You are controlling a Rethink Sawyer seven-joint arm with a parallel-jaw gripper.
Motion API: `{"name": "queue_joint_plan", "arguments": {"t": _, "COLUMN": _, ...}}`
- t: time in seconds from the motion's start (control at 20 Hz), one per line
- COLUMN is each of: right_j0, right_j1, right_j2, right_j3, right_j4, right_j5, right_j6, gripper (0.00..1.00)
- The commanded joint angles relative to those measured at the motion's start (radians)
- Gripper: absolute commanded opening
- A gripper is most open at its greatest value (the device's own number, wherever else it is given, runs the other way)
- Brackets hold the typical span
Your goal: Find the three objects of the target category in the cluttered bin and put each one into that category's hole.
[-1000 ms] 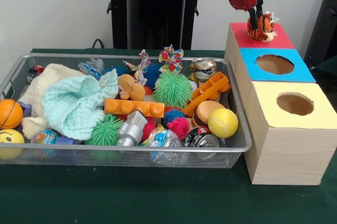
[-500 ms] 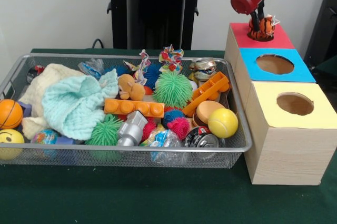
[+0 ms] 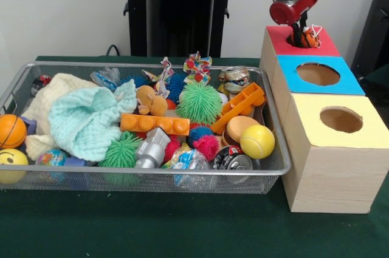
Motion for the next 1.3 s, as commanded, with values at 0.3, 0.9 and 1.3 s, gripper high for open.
{"name": "queue_joint_plan", "arguments": {"t": 0.3, "right_j0": 0.054, "right_j1": 0.061, "right_j2": -0.065, "right_j3": -0.167, "right_j4": -0.08, "right_j5": -0.132, "right_j6": 0.197, "gripper": 0.0}}
{"name": "queue_joint_plan", "arguments": {"t": 0.9, "right_j0": 0.01, "right_j1": 0.026, "right_j2": -0.044, "right_j3": -0.146, "right_j4": -0.042, "right_j5": -0.064, "right_j6": 0.246, "gripper": 1.0}}
{"name": "queue_joint_plan", "arguments": {"t": 1.3, "right_j0": 0.026, "right_j1": -0.032, "right_j2": -0.064, "right_j3": -0.151, "right_j4": -0.009, "right_j5": 0.027, "right_j6": 0.231, "gripper": 1.0}}
